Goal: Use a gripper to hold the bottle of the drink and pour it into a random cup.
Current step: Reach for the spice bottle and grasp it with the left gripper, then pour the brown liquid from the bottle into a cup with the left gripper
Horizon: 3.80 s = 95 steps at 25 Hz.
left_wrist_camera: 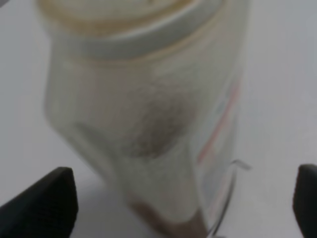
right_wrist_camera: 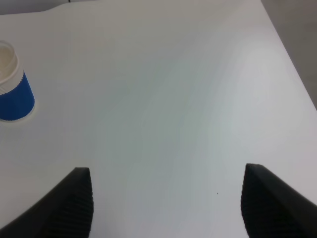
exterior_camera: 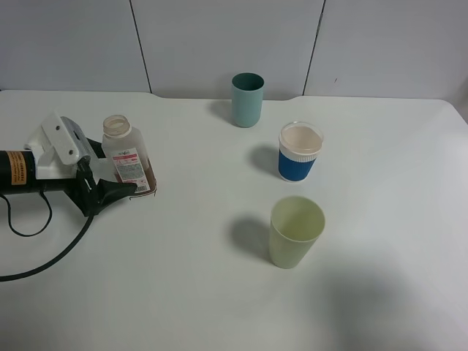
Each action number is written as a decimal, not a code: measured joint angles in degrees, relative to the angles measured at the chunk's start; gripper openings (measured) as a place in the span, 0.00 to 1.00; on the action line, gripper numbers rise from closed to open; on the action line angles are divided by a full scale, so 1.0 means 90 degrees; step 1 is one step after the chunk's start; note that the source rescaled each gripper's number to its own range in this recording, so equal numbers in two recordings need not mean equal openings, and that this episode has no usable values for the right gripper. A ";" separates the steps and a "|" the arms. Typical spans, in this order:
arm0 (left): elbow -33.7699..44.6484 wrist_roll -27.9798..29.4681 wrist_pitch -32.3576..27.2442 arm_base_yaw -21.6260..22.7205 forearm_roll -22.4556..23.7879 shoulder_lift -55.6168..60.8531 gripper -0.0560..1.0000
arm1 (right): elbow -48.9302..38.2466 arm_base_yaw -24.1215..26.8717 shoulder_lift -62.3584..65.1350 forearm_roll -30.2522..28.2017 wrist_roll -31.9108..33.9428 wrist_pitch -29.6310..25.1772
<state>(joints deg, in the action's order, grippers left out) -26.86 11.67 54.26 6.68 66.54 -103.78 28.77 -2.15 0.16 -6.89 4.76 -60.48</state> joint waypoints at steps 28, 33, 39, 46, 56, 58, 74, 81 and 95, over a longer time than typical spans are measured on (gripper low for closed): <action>-0.0659 0.0218 0.0715 0.0058 0.0092 -0.1054 0.70 | 0.0000 0.0000 0.0000 0.0000 0.0000 0.0000; -0.0659 0.0218 0.0754 0.0058 0.0092 -0.1054 0.70 | 0.0000 0.0000 0.0000 0.0000 0.0000 0.0000; -0.0659 0.0218 0.0760 0.0058 0.0092 -0.1054 0.64 | 0.0000 0.0000 0.0000 0.0000 0.0000 0.0000; -0.0659 0.0238 0.0760 0.0058 0.0092 -0.1054 0.43 | 0.0000 0.0000 0.0000 0.0000 0.0000 0.0000; -0.0659 0.0264 0.0734 0.0058 -0.0179 -0.1054 0.08 | 0.0000 0.0000 0.0000 0.0000 0.0000 0.0000; -0.0659 0.0270 0.0725 0.0058 -0.0223 -0.1054 0.08 | 0.0000 0.0000 0.0000 0.0000 0.0000 0.0000; -0.0659 0.0675 0.0703 0.0058 -0.0343 -0.1054 0.08 | 0.0000 0.0000 0.0000 0.0000 0.0000 0.0000; -0.0653 0.1095 0.0051 -0.0018 -0.0520 -0.0547 0.08 | 0.0000 0.0000 0.0000 0.0000 0.0000 0.0000; -0.0641 0.1476 -0.1443 -0.1237 -0.2715 0.0397 0.07 | 0.0000 0.0000 0.0000 0.0000 0.0000 0.0000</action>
<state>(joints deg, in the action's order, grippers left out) -32.63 24.95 41.27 -4.46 42.10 -100.21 28.77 -2.15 0.16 -6.89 4.76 -60.48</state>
